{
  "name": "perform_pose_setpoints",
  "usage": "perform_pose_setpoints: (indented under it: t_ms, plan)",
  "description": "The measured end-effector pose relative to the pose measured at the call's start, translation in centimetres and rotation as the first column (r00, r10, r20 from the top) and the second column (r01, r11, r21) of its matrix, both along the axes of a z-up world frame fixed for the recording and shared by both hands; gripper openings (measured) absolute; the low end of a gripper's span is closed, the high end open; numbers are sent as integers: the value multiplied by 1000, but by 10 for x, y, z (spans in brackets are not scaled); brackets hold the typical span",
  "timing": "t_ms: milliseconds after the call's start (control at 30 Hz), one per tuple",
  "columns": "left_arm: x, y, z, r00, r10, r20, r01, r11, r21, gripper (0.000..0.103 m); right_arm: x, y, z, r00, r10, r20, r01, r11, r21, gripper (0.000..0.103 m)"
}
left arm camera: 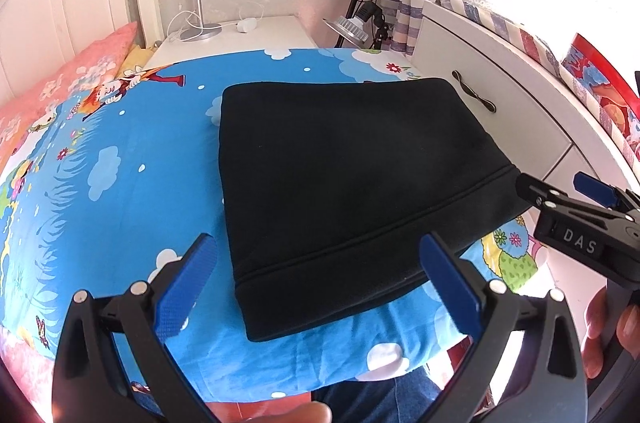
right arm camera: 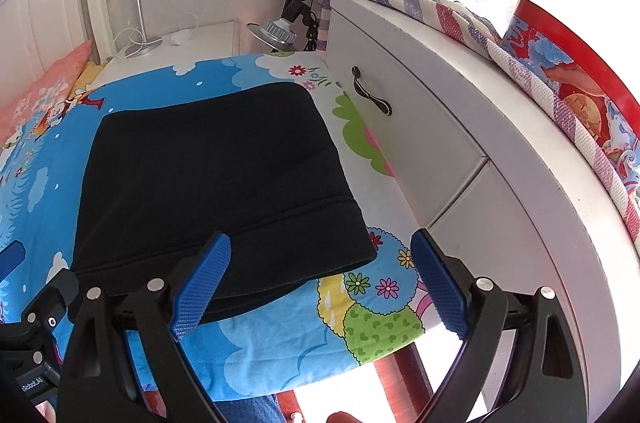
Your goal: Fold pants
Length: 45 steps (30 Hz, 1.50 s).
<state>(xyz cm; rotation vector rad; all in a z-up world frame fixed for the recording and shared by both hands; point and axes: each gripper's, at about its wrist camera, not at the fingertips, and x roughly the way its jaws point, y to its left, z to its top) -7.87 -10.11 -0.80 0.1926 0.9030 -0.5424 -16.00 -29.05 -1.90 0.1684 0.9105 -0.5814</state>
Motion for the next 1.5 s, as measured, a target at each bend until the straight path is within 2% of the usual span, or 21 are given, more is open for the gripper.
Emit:
perform_pose_setpoints:
  t_ms: [1200,1367,1500]
  plan:
    - [3,-7,0,1000,-16,-3,16,1000,1,101,-1,-4,-1,1000,-1,2,1,1000,16,88]
    - [0,-8,-1,999,-32,24,32,999,-19,101,-1,-4,-1,1000,-2,2,2,1000,16,88]
    - [2,-14,0,995,-102,-19,100,992,-80,101,-1,-4,-2,1000,-4,1,4,1000,21,88]
